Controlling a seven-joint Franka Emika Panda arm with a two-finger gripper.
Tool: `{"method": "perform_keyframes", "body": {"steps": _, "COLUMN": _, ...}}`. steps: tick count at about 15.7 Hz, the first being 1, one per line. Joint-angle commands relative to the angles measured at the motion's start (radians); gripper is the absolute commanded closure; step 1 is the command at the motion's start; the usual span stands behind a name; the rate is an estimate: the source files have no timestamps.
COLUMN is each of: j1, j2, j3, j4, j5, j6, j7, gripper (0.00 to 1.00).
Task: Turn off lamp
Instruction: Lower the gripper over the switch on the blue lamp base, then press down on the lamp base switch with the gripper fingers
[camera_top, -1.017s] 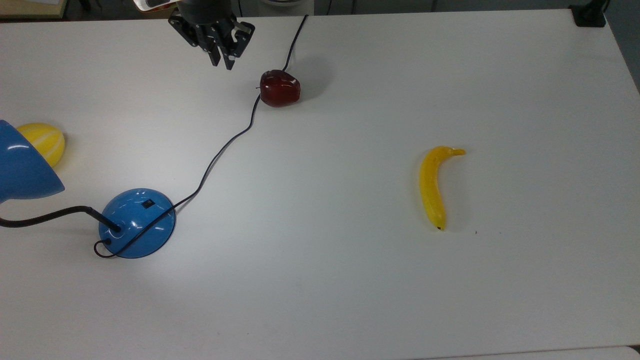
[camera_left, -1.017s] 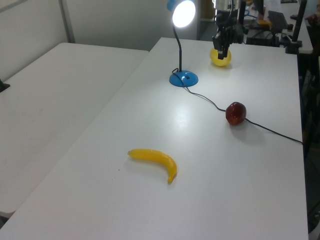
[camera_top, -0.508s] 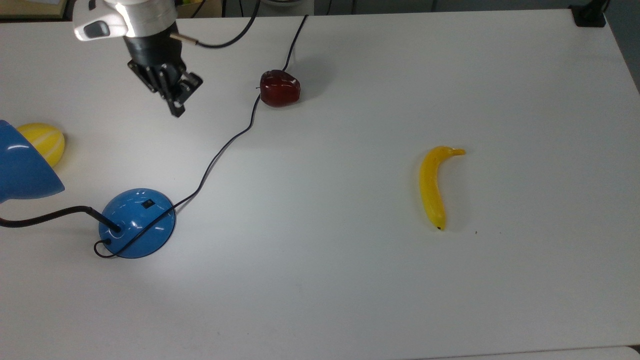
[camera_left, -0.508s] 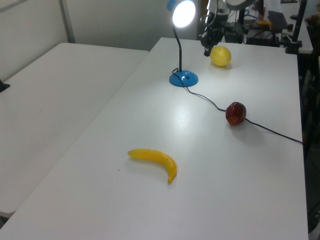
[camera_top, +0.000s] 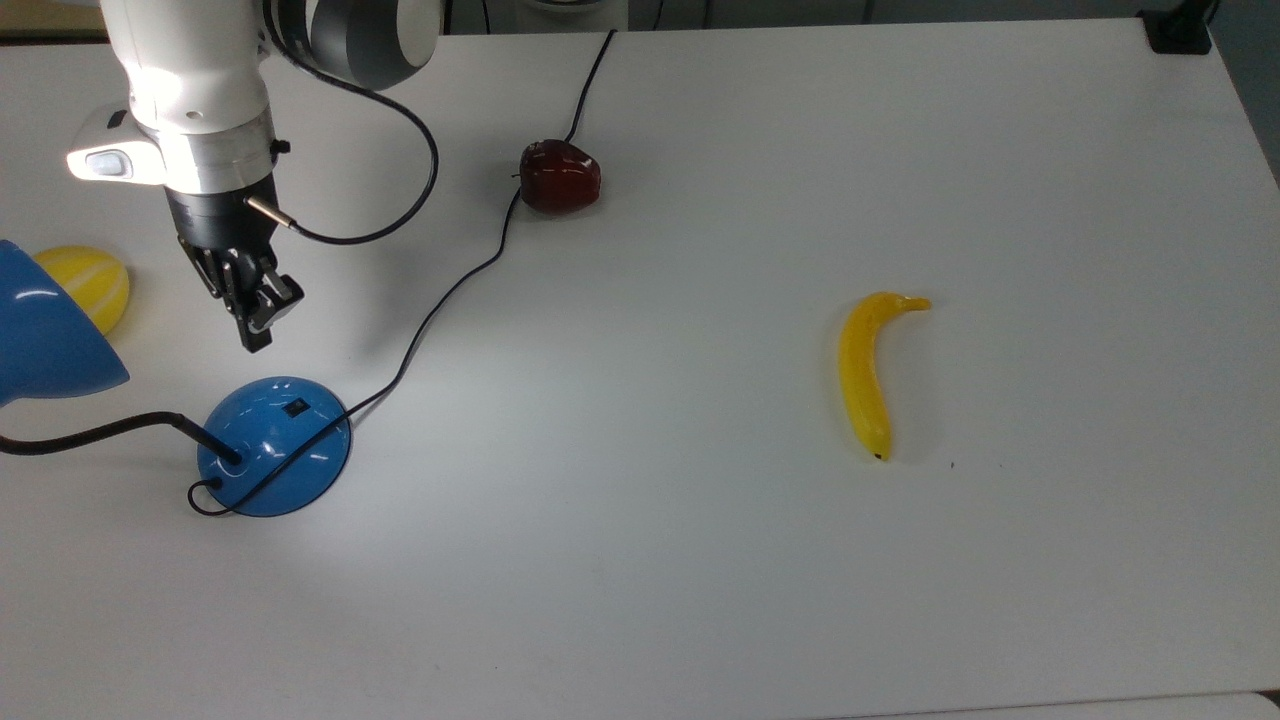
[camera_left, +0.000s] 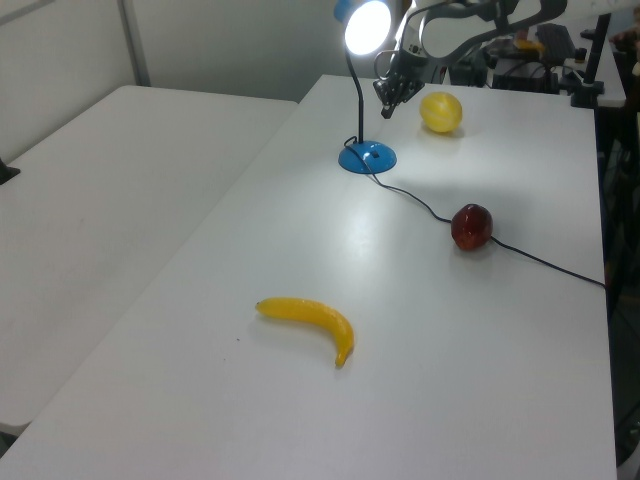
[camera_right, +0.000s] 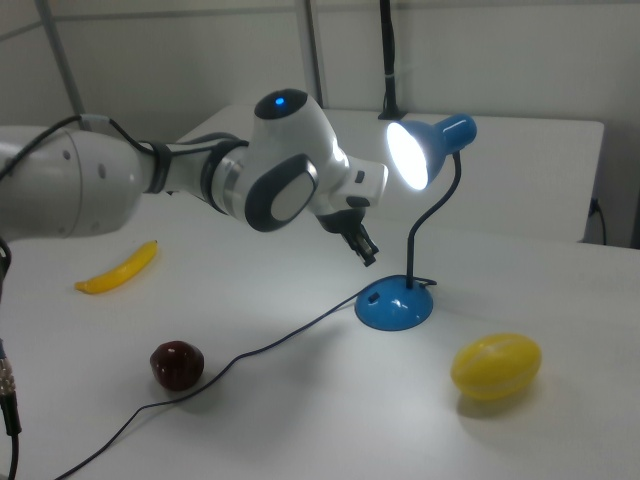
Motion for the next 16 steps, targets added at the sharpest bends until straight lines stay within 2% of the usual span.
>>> {"method": "perform_keyframes", "body": {"steps": 1, "j1": -0.003, "j2": 0.045, "j3": -0.01, "j4": 0.021, "j5": 0.004, "j6": 0.068, "j7": 0.021, "gripper": 1.0}}
{"method": "perform_keyframes", "body": {"steps": 8, "j1": 0.009, "j2": 0.097, "j3": -0.002, "j4": 0.015, "j5": -0.021, "j6": 0.133, "j7": 0.023, "gripper": 1.0}}
{"method": "perform_keyframes", "body": {"steps": 16, "j1": 0.041, "j2": 0.15, "j3": -0.001, "j4": 0.013, "j5": -0.038, "j6": 0.134, "j7": 0.023, "gripper": 1.0}}
